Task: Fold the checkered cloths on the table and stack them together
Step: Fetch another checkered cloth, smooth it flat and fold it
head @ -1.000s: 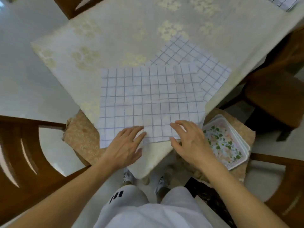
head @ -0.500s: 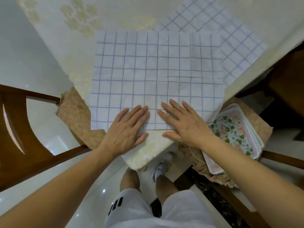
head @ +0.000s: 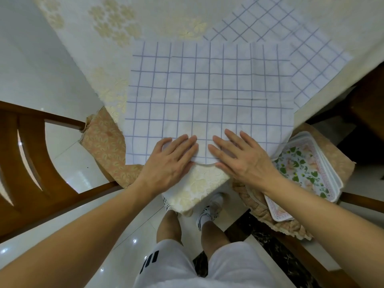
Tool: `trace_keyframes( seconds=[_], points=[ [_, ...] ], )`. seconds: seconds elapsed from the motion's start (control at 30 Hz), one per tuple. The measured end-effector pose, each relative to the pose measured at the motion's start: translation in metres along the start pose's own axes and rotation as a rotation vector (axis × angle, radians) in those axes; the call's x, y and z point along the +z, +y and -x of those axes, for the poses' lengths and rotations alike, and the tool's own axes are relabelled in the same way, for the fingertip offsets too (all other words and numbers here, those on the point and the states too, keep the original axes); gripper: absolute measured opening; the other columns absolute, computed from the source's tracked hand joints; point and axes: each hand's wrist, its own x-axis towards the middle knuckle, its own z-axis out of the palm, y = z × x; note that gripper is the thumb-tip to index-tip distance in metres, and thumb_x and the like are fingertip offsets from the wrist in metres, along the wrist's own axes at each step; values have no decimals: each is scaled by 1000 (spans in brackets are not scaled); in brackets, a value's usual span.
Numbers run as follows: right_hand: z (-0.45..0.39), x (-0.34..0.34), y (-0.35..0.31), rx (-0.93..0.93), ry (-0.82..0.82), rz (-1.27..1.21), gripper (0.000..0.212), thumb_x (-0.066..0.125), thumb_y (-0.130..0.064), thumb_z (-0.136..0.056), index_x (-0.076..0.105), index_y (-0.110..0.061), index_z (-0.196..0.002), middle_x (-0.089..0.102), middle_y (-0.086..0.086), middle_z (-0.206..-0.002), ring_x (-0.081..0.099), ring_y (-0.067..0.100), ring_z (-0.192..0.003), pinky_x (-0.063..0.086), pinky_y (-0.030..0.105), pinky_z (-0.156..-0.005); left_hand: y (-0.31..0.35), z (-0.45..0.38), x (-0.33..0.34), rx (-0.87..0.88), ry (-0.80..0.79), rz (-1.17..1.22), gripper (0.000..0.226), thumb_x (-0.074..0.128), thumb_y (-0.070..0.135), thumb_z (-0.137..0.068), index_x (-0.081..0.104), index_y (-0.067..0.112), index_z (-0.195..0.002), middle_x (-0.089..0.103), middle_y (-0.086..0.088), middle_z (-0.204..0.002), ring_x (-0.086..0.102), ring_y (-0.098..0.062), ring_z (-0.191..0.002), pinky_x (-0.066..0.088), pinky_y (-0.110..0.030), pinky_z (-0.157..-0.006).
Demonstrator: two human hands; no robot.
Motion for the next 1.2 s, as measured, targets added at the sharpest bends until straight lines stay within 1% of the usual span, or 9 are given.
trace_keyframes(
  seconds=[0.13,0.27,0.37,0.5,0.63,0.8,0.9,1.07,1.2],
  points=[
    [4,3,0,-34,34,2,39,55,-36,-103,60,-17,-137,54,9,-145,50,41,-132,42,60,-103,-1,0,-1,-9,-11,22,45,36,33,-107,50,11,-143,43,-8,-154,42,-27,-141,38,-50,-107],
    [3,9,-5,22,79,-48,33,60,-30,-100,65,-18,-131,60,5,-140,51,40,-131,41,62,-103,4,-1,-3,-34,-81,18,61,39,53,-100,48,12,-144,41,-10,-155,40,-28,-141,36,-52,-107],
    [-1,6,-6,91,72,-176,34,49,-30,-104,64,-19,-132,61,0,-139,49,38,-134,38,61,-107,13,-5,-6,-107,-97,32,67,41,59,-96,48,13,-144,44,-9,-153,42,-28,-139,35,-54,-108],
    [-5,-3,-9,148,46,-275,39,37,-35,-107,67,-20,-129,63,-3,-135,51,35,-132,39,59,-106,14,-7,-9,-144,-12,99,47,47,35,-98,53,13,-138,51,-7,-147,48,-28,-134,37,-54,-106],
    [-1,-6,-2,98,-28,-236,39,45,-32,-102,63,-16,-133,59,5,-141,50,32,-134,40,56,-108,1,4,-12,-117,25,155,39,51,16,-96,56,12,-135,54,-9,-143,49,-30,-133,43,-45,-102],
    [15,-12,10,117,-100,-185,58,62,-4,-88,49,-7,-144,46,14,-151,41,34,-141,37,53,-113,-24,27,-15,-145,3,151,45,50,13,-96,50,11,-141,49,-12,-148,44,-31,-138,42,-47,-108],
    [28,-15,19,179,-115,-158,65,57,6,-85,43,-7,-148,42,17,-153,38,36,-142,37,56,-112,-37,35,-15,-155,-28,130,52,46,11,-94,45,10,-146,43,-12,-153,40,-31,-142,38,-46,-111],
    [38,-20,28,223,-152,-162,79,63,18,-73,43,-2,-147,39,19,-154,38,37,-142,37,56,-112,-56,42,-19,-138,-84,132,53,42,6,-93,45,7,-146,42,-11,-153,39,-27,-142,37,-43,-114],
    [40,-31,33,168,-263,-144,88,59,16,-70,34,-6,-152,33,13,-158,32,30,-145,24,46,-119,-66,54,-41,-166,-133,119,53,45,-1,-86,54,5,-138,53,-14,-144,52,-30,-132,43,-47,-107]
  ],
)
